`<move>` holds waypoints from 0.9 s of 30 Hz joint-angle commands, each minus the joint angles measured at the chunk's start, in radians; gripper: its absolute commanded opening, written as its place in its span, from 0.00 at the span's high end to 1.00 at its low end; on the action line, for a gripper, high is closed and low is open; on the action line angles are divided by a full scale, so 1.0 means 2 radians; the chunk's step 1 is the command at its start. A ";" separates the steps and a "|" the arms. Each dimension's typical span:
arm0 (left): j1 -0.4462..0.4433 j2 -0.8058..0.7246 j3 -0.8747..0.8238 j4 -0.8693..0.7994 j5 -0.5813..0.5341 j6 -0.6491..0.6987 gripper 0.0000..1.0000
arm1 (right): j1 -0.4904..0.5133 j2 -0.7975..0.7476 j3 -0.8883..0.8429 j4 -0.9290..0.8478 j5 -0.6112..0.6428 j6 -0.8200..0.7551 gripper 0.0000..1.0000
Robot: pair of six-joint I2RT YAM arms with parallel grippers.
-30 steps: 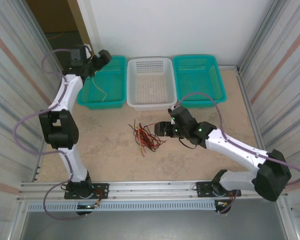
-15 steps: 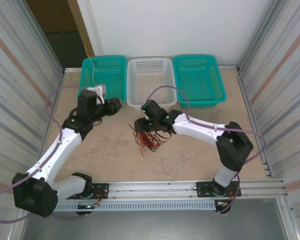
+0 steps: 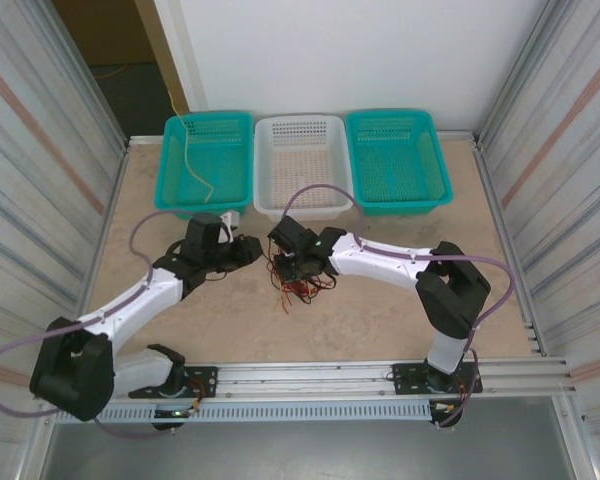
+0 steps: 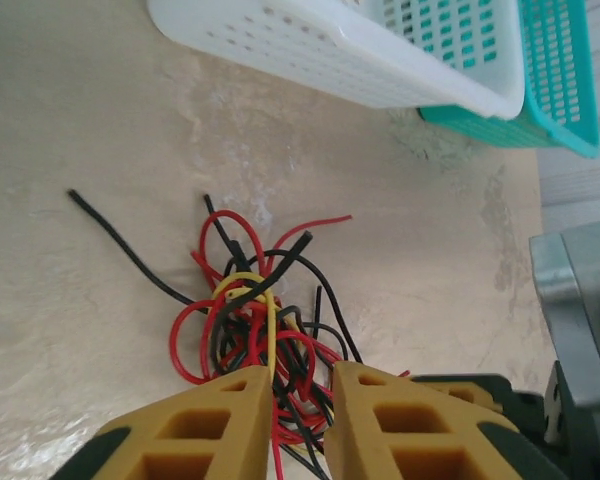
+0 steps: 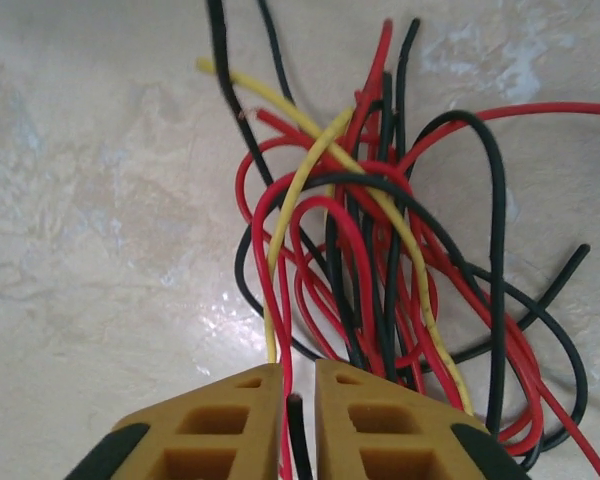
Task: Untangle the cables
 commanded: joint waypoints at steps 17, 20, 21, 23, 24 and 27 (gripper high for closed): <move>-0.090 0.110 0.103 0.079 0.027 0.020 0.65 | -0.005 -0.314 0.069 -0.027 0.103 -0.071 1.00; -0.094 0.109 0.108 0.103 0.043 0.018 0.58 | -0.009 -0.334 0.096 -0.024 0.120 -0.092 1.00; -0.094 0.103 0.107 0.112 0.044 0.018 0.53 | -0.015 -0.338 0.102 -0.021 0.116 -0.097 1.00; -0.094 0.089 0.115 0.110 0.041 0.030 0.42 | -0.035 -0.341 0.110 -0.020 0.102 -0.099 1.00; -0.094 0.080 0.121 0.105 0.040 0.041 0.38 | -0.049 -0.341 0.113 -0.020 0.090 -0.095 1.00; -0.094 0.053 0.134 0.109 0.051 0.076 0.29 | -0.080 -0.344 0.112 -0.014 0.062 -0.086 1.00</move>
